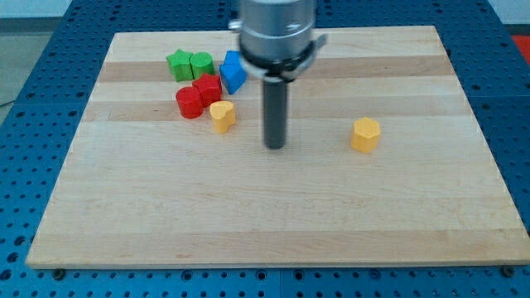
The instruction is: Move the yellow heart closer to the red star
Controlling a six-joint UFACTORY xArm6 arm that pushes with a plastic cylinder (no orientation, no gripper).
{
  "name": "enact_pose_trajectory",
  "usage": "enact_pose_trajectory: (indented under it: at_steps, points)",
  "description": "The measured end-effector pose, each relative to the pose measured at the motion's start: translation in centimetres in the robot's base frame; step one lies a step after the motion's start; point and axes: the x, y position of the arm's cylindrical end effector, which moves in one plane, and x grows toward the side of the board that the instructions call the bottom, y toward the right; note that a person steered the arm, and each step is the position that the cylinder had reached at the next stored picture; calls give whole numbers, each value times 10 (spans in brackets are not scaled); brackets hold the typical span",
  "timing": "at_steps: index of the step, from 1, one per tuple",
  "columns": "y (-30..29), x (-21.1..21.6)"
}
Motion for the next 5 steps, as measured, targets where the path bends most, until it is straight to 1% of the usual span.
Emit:
enact_pose_trajectory:
  at_steps: [1,2,3,4,5]
  points:
    - [-47,-6]
    - [-50,-44]
    - [-50,-53]
    - [-31,-44]
    - [10,-21]
